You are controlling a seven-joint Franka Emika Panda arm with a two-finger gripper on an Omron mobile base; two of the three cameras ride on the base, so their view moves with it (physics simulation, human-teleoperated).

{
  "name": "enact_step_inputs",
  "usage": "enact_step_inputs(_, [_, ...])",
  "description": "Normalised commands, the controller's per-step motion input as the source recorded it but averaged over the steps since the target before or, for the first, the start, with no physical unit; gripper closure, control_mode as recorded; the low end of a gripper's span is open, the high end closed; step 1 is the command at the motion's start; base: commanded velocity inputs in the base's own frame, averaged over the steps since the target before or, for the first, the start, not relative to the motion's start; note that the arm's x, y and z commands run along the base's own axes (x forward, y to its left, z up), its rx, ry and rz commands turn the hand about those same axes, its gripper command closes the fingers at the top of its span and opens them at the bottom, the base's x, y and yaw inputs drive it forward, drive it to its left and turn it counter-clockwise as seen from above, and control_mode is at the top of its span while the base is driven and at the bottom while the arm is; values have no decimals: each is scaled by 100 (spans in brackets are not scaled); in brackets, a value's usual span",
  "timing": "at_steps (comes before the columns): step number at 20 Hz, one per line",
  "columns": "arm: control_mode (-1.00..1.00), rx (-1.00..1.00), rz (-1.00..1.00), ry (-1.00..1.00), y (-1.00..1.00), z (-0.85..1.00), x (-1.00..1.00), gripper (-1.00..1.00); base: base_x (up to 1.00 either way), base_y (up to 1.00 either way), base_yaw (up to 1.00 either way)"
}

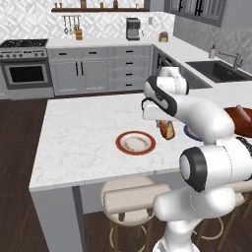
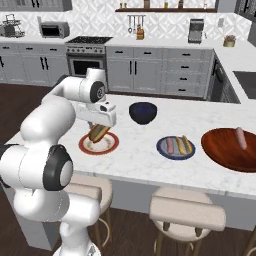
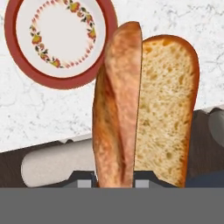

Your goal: Place one bun and one sausage from the bowl on each plate.

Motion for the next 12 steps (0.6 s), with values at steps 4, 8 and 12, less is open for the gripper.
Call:
enact_step_inputs(4, [100,0,0,0,0,0,0,100,40,6,1])
enact_step_inputs(8, [100,0,0,0,0,0,0,100,53,2,2])
enact_step_inputs(12, [-100,0,0,0,9,-1,63,100,17,2,0])
